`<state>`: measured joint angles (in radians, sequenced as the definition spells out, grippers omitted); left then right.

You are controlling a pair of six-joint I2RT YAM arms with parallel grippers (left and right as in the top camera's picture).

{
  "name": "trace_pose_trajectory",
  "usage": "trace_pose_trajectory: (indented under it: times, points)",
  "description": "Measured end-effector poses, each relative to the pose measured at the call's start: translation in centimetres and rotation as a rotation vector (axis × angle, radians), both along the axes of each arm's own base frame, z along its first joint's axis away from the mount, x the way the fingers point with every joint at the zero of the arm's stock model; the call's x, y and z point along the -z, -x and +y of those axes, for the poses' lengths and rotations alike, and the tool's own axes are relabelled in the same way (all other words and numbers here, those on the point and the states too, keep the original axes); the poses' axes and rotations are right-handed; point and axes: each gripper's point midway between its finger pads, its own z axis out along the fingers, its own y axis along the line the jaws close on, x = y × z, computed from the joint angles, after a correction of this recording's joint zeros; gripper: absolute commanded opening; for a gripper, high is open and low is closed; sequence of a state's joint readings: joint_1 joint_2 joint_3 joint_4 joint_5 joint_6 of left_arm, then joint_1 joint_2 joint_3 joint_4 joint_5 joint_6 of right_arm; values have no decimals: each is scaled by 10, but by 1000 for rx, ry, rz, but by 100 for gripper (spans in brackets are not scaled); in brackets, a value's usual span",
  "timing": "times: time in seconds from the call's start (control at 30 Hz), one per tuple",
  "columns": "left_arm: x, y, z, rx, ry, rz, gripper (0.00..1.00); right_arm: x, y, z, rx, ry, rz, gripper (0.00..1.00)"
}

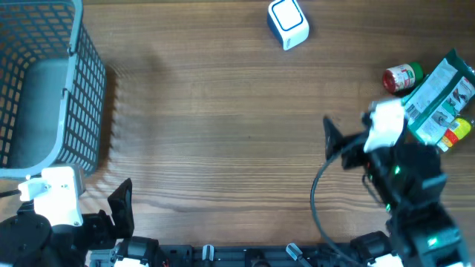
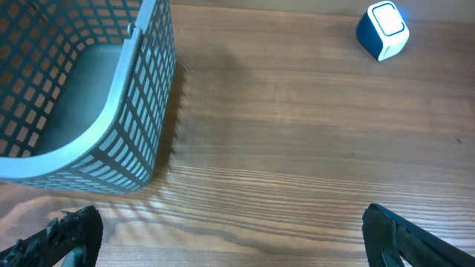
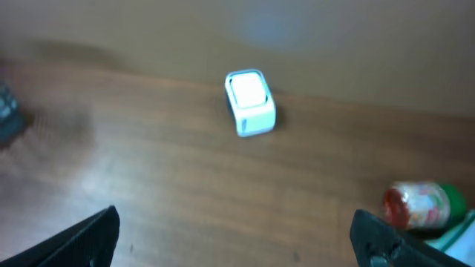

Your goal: Scan the item barcode

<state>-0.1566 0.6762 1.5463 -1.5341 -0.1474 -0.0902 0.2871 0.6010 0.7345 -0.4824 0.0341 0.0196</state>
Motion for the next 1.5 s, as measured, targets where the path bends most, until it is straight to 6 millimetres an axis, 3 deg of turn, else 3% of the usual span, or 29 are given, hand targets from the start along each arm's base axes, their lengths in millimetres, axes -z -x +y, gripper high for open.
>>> trace_pose_trajectory:
  times: [0.1, 0.23, 0.37, 0.63, 0.83, 1.5]
  points:
    - [0, 0, 0, 0, 0, 0, 100, 45, 12, -1, -23, -26, -38, 100]
    - [0, 0, 0, 0, 0, 0, 100, 81, 26, 1, -41, -86, -83, 100]
    - [0, 0, 0, 0, 0, 0, 100, 97, 33, 0, -38, -139, -106, 100]
    - [0, 0, 0, 0, 0, 0, 100, 116, 35, 2, -51, -143, -122, 100]
    - [0, 0, 0, 0, 0, 0, 100, 111, 39, 17, -181, -30, -180, 100]
    - [0, 0, 0, 0, 0, 0, 100, 112, 41, 21, -212, -6, -189, 100]
